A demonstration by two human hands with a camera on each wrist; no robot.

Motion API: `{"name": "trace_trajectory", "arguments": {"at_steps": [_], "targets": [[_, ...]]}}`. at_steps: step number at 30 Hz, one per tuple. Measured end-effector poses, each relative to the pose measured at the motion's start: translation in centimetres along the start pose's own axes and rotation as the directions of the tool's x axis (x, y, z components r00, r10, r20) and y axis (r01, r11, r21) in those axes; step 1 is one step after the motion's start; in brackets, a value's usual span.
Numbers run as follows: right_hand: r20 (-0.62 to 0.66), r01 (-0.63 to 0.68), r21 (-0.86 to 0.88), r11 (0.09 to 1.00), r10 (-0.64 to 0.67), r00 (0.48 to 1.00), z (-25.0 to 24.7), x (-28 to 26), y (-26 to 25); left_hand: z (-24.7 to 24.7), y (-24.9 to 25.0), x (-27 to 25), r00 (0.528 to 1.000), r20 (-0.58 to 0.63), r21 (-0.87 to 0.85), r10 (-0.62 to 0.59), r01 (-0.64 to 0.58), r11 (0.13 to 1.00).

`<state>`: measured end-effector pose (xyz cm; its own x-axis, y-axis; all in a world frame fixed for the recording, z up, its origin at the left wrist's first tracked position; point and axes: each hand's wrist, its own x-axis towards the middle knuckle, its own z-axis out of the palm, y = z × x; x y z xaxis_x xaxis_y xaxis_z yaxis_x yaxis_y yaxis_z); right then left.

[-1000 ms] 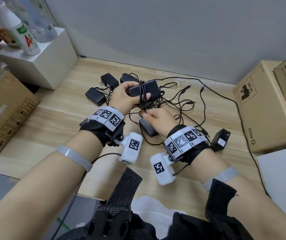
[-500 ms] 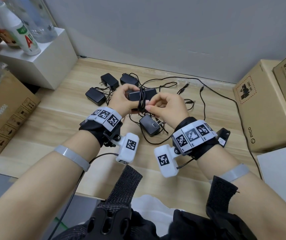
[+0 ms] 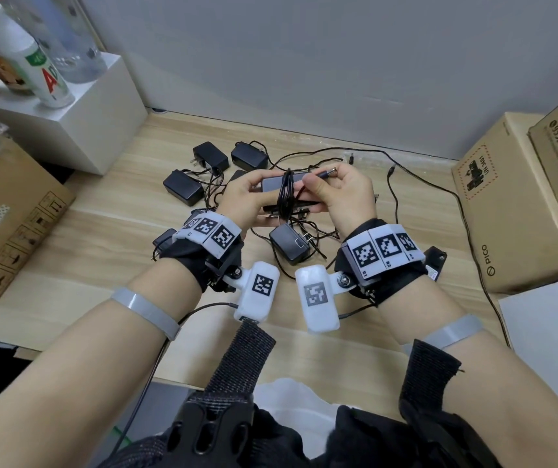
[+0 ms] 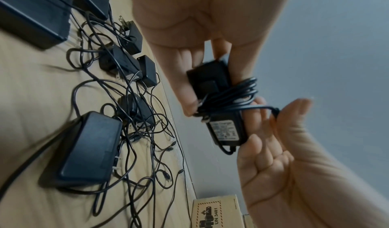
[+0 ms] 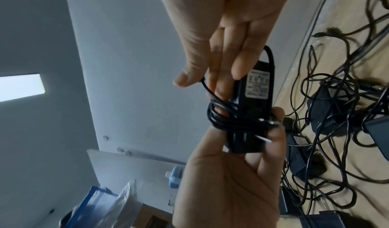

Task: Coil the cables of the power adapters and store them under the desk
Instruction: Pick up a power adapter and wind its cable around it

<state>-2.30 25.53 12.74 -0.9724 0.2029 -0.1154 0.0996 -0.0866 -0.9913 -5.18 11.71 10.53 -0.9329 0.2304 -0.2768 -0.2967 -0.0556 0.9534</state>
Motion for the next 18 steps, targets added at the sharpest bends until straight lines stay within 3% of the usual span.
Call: {"name": "trace_trajectory", "arguments": {"at_steps": [10,18], "targets": [[-0.010,0.034,-0.127,0.991,-0.036,0.999,0.1,0.2,0.0,0.7,-0.9,-0.2,1.000,-0.025,-0.090,-0.020,0.017,0.996],[-0.026,-0.050,-0.372,0.927,0.043,0.999,-0.1,1.4,0.0,0.8,-1.4,-0.2,0.999,-0.042,-0.058,-0.001,-0.002,0.998]]}}
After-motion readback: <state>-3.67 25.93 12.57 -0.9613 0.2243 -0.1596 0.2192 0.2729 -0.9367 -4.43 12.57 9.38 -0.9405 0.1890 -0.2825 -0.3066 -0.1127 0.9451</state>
